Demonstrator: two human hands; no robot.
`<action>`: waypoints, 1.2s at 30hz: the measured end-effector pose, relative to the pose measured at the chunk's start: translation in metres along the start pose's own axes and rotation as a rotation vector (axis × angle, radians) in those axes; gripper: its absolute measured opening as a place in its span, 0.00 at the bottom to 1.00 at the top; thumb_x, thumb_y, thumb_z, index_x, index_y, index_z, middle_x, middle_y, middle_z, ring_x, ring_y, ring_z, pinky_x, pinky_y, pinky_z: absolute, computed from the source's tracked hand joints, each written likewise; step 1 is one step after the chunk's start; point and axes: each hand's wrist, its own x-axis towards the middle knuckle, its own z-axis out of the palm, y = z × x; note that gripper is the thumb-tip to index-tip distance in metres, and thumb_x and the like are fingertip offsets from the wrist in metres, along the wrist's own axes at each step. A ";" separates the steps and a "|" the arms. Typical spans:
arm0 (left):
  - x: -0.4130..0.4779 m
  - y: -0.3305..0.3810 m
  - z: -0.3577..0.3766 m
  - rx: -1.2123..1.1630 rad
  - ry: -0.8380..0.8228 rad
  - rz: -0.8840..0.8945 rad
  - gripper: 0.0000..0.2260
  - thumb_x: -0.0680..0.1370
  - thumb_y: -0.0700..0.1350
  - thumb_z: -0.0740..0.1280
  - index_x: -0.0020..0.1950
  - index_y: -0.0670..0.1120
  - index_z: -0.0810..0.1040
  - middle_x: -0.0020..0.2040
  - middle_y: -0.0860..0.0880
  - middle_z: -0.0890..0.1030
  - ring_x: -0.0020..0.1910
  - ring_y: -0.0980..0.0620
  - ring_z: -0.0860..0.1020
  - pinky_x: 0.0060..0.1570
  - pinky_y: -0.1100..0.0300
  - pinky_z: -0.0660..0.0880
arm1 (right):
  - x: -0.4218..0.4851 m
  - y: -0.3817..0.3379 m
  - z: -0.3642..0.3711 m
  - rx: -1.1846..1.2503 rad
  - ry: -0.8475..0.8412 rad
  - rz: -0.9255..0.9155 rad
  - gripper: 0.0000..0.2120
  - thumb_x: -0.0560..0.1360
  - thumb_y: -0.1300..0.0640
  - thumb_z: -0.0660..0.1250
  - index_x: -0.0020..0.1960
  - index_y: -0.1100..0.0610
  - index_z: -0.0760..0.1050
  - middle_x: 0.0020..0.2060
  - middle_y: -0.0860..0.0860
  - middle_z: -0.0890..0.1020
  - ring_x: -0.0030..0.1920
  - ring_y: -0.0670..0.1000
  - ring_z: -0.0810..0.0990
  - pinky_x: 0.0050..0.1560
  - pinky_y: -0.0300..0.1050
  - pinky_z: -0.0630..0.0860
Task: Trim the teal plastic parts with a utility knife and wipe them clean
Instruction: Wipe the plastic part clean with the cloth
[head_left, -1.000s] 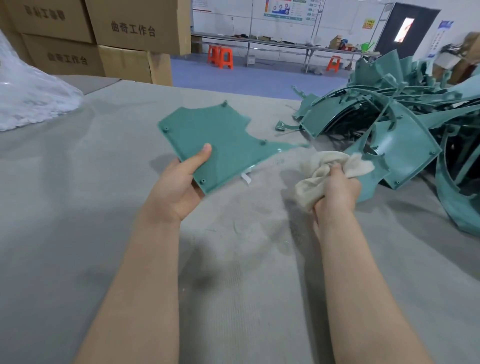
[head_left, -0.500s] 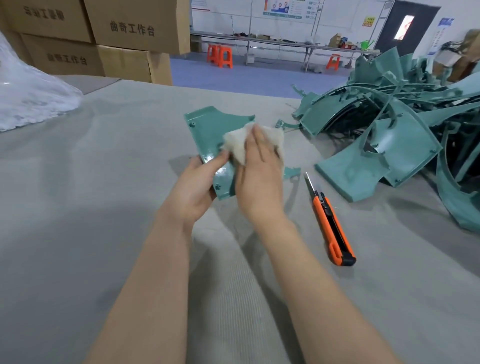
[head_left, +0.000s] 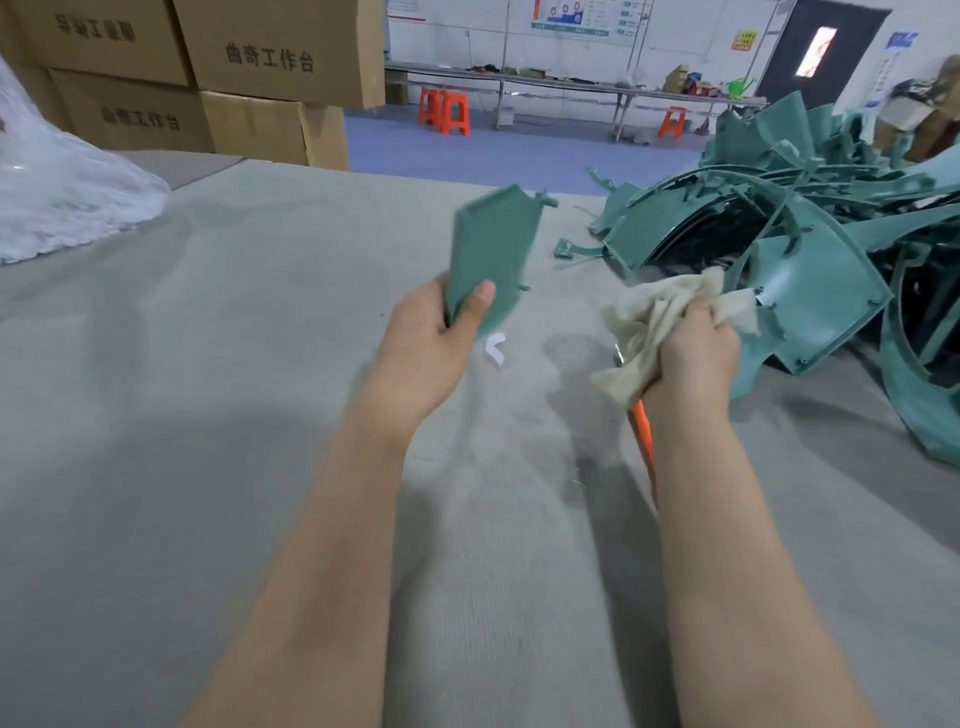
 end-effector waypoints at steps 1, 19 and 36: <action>-0.001 -0.002 0.002 0.187 0.032 0.043 0.06 0.81 0.44 0.62 0.52 0.51 0.79 0.35 0.53 0.78 0.40 0.55 0.79 0.37 0.65 0.68 | -0.001 0.000 -0.001 0.028 -0.024 0.037 0.14 0.83 0.50 0.57 0.55 0.59 0.76 0.47 0.54 0.82 0.46 0.54 0.83 0.47 0.49 0.82; 0.005 -0.029 0.014 -0.654 0.007 -0.616 0.23 0.77 0.50 0.68 0.69 0.42 0.70 0.56 0.47 0.82 0.55 0.49 0.80 0.54 0.57 0.78 | -0.021 0.019 0.013 -0.034 -0.423 0.139 0.05 0.79 0.60 0.65 0.45 0.56 0.76 0.38 0.50 0.83 0.33 0.46 0.83 0.32 0.41 0.80; 0.006 -0.014 0.013 -1.055 0.096 -0.451 0.08 0.80 0.39 0.62 0.56 0.44 0.78 0.51 0.45 0.85 0.50 0.49 0.84 0.47 0.55 0.81 | -0.040 0.013 0.028 -0.284 -0.161 -0.653 0.17 0.78 0.62 0.60 0.67 0.57 0.72 0.57 0.50 0.75 0.57 0.44 0.73 0.61 0.32 0.68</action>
